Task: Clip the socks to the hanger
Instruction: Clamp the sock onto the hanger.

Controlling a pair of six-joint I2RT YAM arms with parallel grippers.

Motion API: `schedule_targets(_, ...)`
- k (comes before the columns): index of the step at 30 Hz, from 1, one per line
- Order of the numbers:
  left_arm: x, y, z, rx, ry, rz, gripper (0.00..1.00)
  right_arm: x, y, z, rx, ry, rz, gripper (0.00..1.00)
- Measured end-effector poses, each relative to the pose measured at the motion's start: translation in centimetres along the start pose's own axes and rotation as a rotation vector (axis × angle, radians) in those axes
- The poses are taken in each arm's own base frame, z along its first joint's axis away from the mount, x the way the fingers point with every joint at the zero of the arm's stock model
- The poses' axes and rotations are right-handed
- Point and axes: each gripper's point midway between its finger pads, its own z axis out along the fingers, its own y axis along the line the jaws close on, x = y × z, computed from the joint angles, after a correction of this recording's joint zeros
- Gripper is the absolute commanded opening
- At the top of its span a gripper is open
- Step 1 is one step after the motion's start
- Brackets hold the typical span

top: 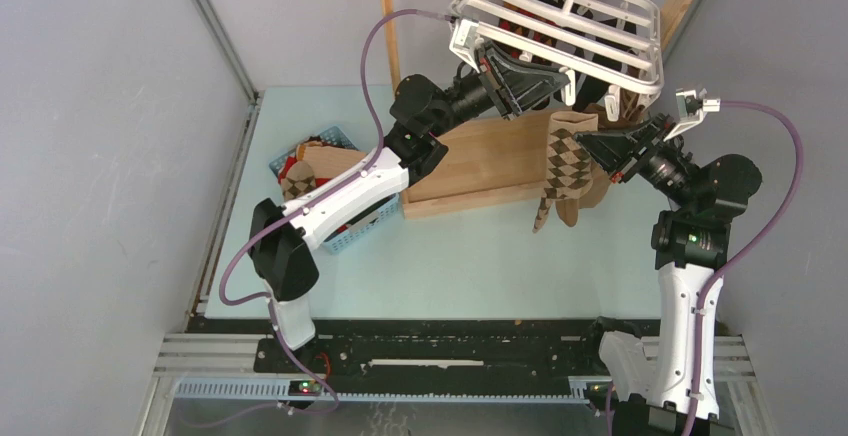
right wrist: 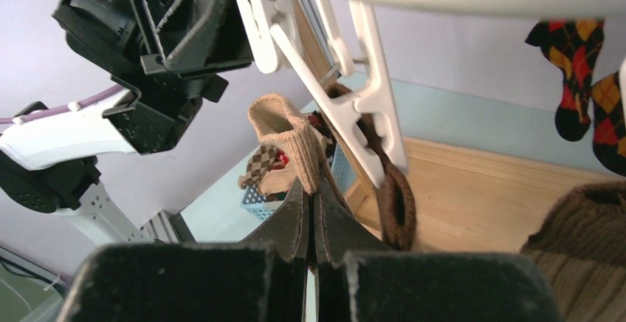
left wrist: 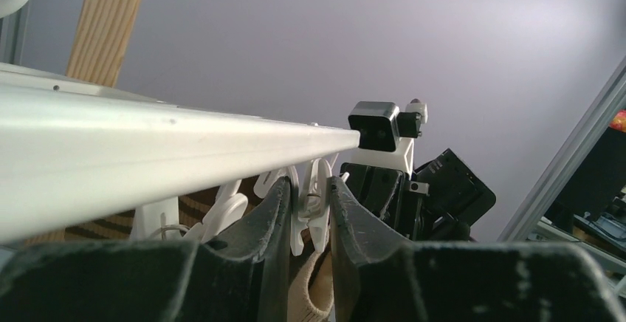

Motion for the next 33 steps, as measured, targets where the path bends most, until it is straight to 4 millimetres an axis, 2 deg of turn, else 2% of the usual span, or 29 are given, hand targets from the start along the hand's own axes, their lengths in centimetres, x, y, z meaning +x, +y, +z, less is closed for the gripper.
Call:
schedule_targets(5, 0.4, 0.2, 0.0, 0.002, 0.01, -0.013, 0.01, -0.3, 0.4, 0.4, -0.023, -0.008, 0.028, 0.0)
schedule_targets(19, 0.7, 0.2, 0.0, 0.011, 0.017, -0.021, 0.01, -0.6, -0.4, 1.2, 0.013, -0.039, 0.124, 0.0)
schedule_targets(33, 1.0, 0.3, 0.0, 0.019, 0.022, -0.024, 0.02, -1.5, 0.5, 1.4, -0.019, -0.067, 0.153, 0.0)
